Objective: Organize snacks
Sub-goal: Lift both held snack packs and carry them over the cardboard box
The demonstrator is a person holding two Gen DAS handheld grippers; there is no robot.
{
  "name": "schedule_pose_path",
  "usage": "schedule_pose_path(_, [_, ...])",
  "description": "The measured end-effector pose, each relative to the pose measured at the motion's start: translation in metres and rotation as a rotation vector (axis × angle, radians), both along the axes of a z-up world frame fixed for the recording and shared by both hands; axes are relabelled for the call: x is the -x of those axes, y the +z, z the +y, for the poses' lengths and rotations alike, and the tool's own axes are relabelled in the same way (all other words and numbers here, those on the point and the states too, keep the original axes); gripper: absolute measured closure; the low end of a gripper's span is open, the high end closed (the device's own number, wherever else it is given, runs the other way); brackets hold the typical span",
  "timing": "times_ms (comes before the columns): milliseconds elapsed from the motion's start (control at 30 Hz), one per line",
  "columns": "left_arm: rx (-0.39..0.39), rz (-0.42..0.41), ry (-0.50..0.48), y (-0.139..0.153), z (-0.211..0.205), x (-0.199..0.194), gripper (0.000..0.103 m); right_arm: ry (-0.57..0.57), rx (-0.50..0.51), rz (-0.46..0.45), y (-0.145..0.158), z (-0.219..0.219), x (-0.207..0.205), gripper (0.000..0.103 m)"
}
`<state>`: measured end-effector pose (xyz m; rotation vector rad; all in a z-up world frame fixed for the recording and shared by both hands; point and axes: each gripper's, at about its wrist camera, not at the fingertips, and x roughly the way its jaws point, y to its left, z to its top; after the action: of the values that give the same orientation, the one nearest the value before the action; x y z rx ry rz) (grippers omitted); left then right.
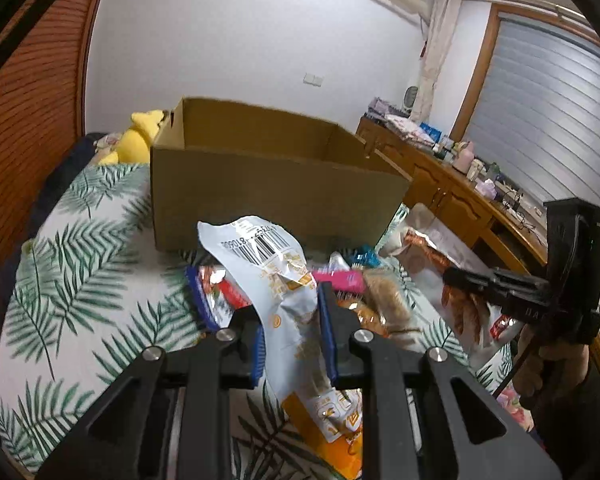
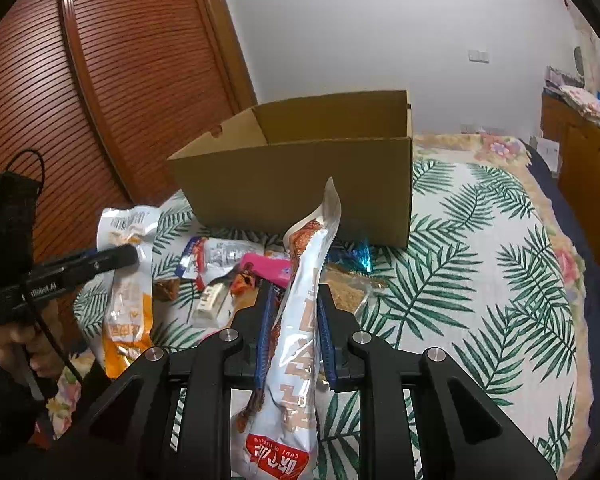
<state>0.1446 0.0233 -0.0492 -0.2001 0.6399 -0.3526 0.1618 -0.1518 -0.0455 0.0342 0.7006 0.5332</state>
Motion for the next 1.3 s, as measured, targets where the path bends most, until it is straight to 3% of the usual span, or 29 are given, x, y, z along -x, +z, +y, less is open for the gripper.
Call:
schedule_pose_path(500, [0.026,-0.114,-0.035,0.048,0.015,-0.042,0.083,0.007,-0.041,-0.091,0.042,0.002,-0.019,0.084])
schedule_pose_path(933, [-0.033,-0.239,-0.032,0.099,0.030,-0.101,0.083,0.064,0.004,-0.239,0.088,0.032,-0.072,0.084])
schedule_pose_path(1300, [-0.071,-0.226,-0.014,0.097,0.031,-0.163,0.083,0.096,0.043,-0.253,0.091,0.066,-0.125,0.084])
